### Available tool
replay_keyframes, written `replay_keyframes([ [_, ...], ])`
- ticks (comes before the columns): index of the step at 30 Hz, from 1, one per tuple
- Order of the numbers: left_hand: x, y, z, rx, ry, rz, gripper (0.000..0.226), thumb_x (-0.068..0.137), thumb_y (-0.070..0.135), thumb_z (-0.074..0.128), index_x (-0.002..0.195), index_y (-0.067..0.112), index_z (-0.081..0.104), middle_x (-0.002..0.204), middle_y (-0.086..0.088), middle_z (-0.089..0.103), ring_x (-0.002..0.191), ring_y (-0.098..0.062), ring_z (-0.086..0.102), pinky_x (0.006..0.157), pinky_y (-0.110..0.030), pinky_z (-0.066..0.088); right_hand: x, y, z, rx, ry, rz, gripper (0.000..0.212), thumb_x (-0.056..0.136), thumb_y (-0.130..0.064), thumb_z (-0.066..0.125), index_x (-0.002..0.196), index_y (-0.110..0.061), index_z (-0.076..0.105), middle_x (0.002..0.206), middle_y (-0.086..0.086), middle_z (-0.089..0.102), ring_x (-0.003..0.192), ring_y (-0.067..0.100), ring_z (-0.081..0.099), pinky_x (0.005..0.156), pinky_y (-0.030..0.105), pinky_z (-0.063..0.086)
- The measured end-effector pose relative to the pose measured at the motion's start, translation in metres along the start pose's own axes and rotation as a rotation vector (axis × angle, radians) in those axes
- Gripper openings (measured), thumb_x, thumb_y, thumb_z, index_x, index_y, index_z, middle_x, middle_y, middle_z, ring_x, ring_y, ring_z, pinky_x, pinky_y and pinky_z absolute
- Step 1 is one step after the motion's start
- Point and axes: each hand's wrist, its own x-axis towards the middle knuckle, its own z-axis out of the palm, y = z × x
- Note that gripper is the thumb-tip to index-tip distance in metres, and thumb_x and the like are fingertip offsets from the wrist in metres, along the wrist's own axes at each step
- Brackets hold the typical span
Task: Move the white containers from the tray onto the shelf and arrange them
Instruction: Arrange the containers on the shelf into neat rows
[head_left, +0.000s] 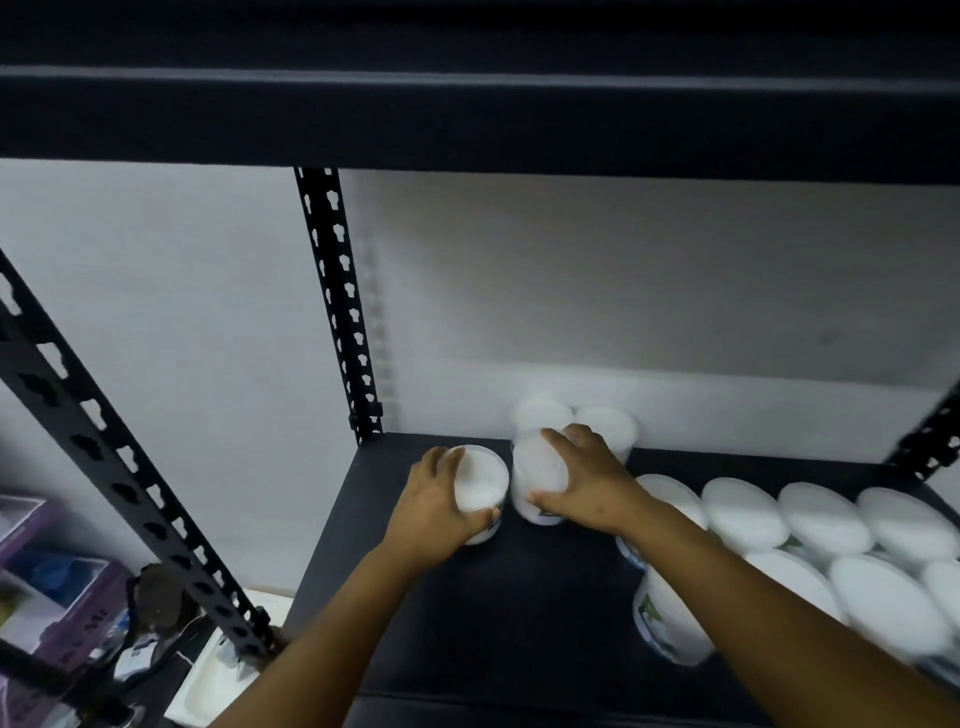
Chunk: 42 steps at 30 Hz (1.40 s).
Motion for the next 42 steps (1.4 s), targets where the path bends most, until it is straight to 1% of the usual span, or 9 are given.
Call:
replay_keyframes([
  [8, 0.000, 0.016, 0.019, -0.018, -0.058, 0.039, 0.086, 0.069, 0.053, 0.072, 0.140, 0.024, 0.034, 0.139, 0.003, 0.034, 0.127, -0.020, 0.034, 0.092, -0.024, 0.031, -0.032, 0.026, 0.009, -0.043, 0.028, 0.008, 0.095, 0.069, -0.058, 0.066, 0.147, -0.023, 0.025, 0.147, 0.007, 0.025, 0.134, 0.027, 0.026, 0.110, 0.034, 0.029],
  [15, -0.001, 0.017, 0.025, 0.008, -0.105, 0.045, 0.087, 0.070, 0.054, 0.072, 0.141, 0.024, 0.032, 0.141, 0.003, 0.032, 0.128, -0.019, 0.032, 0.092, -0.023, 0.029, -0.038, 0.030, 0.015, -0.128, 0.063, -0.023, 0.090, 0.067, -0.059, 0.065, 0.142, -0.021, 0.033, 0.142, 0.006, 0.035, 0.127, 0.027, 0.037, 0.105, 0.035, 0.034],
  [19, -0.002, 0.016, 0.028, 0.027, -0.120, 0.043, 0.088, 0.070, 0.054, 0.072, 0.142, 0.023, 0.031, 0.142, 0.003, 0.031, 0.128, -0.019, 0.032, 0.093, -0.022, 0.028, -0.038, 0.030, 0.017, -0.200, 0.058, -0.025, 0.092, 0.068, -0.061, 0.063, 0.144, -0.020, 0.032, 0.145, 0.007, 0.033, 0.130, 0.028, 0.035, 0.110, 0.035, 0.028],
  [23, -0.005, 0.014, 0.032, 0.023, -0.139, 0.043, 0.089, 0.069, 0.054, 0.072, 0.142, 0.023, 0.030, 0.142, 0.003, 0.030, 0.128, -0.019, 0.032, 0.094, -0.023, 0.028, -0.039, 0.030, 0.018, -0.196, 0.048, -0.013, 0.093, 0.069, -0.060, 0.065, 0.145, -0.021, 0.030, 0.146, 0.008, 0.031, 0.131, 0.028, 0.034, 0.111, 0.035, 0.027],
  [29, -0.006, 0.011, 0.035, 0.005, -0.157, 0.045, 0.091, 0.069, 0.057, 0.070, 0.142, 0.025, 0.027, 0.144, 0.002, 0.028, 0.130, -0.020, 0.031, 0.098, -0.028, 0.034, -0.040, 0.032, 0.017, -0.215, 0.041, 0.005, 0.094, 0.070, -0.062, 0.065, 0.146, -0.021, 0.029, 0.144, 0.007, 0.034, 0.129, 0.028, 0.034, 0.110, 0.035, 0.028],
  [32, -0.006, 0.010, 0.033, 0.012, -0.187, 0.039, 0.093, 0.069, 0.060, 0.068, 0.144, 0.027, 0.024, 0.150, 0.001, 0.021, 0.135, -0.022, 0.026, 0.104, -0.035, 0.035, -0.042, 0.034, 0.016, -0.231, 0.044, 0.011, 0.094, 0.069, -0.064, 0.063, 0.146, -0.022, 0.029, 0.143, 0.006, 0.035, 0.129, 0.028, 0.035, 0.109, 0.035, 0.027],
  [34, -0.006, 0.010, 0.032, 0.017, -0.195, 0.032, 0.094, 0.070, 0.061, 0.067, 0.145, 0.028, 0.022, 0.154, 0.000, 0.016, 0.139, -0.023, 0.021, 0.106, -0.038, 0.033, -0.043, 0.034, 0.015, -0.223, 0.039, 0.006, 0.095, 0.069, -0.066, 0.062, 0.146, -0.022, 0.029, 0.146, 0.005, 0.032, 0.131, 0.027, 0.034, 0.111, 0.036, 0.027],
  [37, -0.007, 0.011, 0.032, 0.018, -0.196, 0.044, 0.088, 0.073, 0.060, 0.063, 0.145, 0.028, 0.024, 0.155, -0.001, 0.016, 0.139, -0.024, 0.020, 0.107, -0.038, 0.032, -0.044, 0.033, 0.012, -0.173, 0.026, -0.020, 0.094, 0.070, -0.064, 0.062, 0.146, -0.022, 0.027, 0.154, 0.005, 0.022, 0.140, 0.026, 0.025, 0.115, 0.039, 0.024],
  [42, -0.008, 0.013, 0.033, 0.032, -0.175, 0.061, 0.081, 0.078, 0.055, 0.063, 0.144, 0.024, 0.028, 0.153, -0.001, 0.020, 0.138, -0.022, 0.022, 0.107, -0.034, 0.031, -0.046, 0.031, 0.013, -0.133, 0.024, -0.051, 0.084, 0.078, -0.055, 0.063, 0.146, -0.018, 0.030, 0.155, 0.005, 0.022, 0.142, 0.023, 0.021, 0.115, 0.031, 0.020],
])
